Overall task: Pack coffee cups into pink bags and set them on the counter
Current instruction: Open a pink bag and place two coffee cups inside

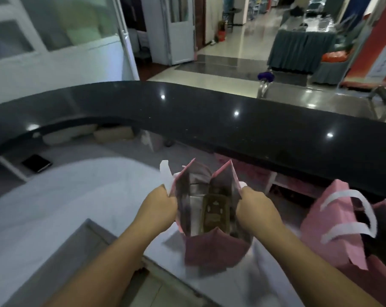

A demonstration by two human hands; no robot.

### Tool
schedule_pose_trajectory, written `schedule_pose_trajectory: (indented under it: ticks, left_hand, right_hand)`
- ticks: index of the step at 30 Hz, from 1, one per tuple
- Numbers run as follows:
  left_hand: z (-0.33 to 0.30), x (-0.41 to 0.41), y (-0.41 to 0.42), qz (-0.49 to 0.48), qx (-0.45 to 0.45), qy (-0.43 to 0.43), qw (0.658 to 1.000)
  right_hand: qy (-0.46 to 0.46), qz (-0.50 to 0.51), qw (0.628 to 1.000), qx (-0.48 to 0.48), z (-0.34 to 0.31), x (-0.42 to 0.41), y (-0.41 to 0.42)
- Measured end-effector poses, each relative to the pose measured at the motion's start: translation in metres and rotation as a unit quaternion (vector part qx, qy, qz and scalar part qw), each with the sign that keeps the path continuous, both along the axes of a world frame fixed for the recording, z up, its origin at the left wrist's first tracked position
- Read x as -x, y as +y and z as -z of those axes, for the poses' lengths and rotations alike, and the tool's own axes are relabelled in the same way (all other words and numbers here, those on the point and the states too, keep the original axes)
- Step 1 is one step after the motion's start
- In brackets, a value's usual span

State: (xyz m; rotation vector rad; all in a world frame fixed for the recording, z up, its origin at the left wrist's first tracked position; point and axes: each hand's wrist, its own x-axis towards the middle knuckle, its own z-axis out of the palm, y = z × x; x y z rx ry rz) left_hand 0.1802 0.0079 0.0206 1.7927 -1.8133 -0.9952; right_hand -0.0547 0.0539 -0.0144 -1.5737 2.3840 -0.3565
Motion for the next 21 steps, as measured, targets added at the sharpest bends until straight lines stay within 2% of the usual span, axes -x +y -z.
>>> schedule_pose_trajectory:
  ticks: [3, 8, 13, 21]
  left_hand:
    - [0.003, -0.064, 0.005, -0.074, -0.009, -0.019, 0.997]
    - [0.002, -0.186, 0.029, -0.171, 0.002, 0.005, 0.985]
    - [0.002, -0.311, 0.071, -0.257, 0.005, 0.041, 0.965]
    - [0.007, -0.467, 0.133, -0.365, -0.008, 0.039, 0.93]
  right_hand:
    - [0.009, -0.055, 0.998, 0.008, -0.004, -0.062, -0.02]
    - [0.002, -0.148, 0.989, 0.001, -0.016, -0.186, -0.043]
    - [-0.011, -0.23, 0.973, -0.004, -0.025, -0.319, -0.042]
    - [-0.012, -0.323, 0.946, -0.007, -0.02, -0.498, -0.032]
